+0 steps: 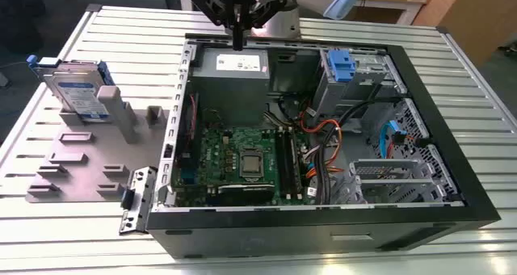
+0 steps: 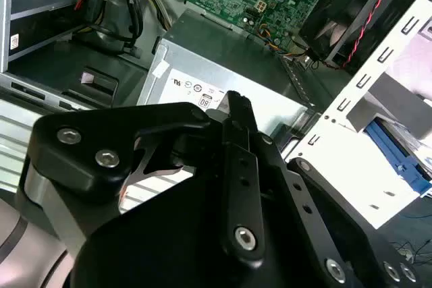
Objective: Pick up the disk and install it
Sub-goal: 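Reach for the disk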
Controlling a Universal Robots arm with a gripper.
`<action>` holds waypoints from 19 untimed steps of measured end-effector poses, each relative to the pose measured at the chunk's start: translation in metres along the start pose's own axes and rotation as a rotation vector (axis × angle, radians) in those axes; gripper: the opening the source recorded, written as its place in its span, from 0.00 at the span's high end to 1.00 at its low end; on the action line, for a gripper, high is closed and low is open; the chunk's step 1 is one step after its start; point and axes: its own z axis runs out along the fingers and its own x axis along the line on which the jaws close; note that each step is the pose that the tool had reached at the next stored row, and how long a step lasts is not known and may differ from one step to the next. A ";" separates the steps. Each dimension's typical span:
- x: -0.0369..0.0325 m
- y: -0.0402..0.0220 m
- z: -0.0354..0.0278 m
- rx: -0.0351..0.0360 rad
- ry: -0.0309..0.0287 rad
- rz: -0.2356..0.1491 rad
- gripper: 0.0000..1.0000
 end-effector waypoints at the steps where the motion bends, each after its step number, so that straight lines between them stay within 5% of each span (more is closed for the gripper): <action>1: 0.0000 0.0000 0.0000 0.0000 0.0000 0.000 0.89; 8: 0.0006 0.0000 0.0000 0.0001 0.0000 0.000 0.89; 19: 0.0114 -0.0009 0.0003 -0.0001 0.0000 0.000 0.89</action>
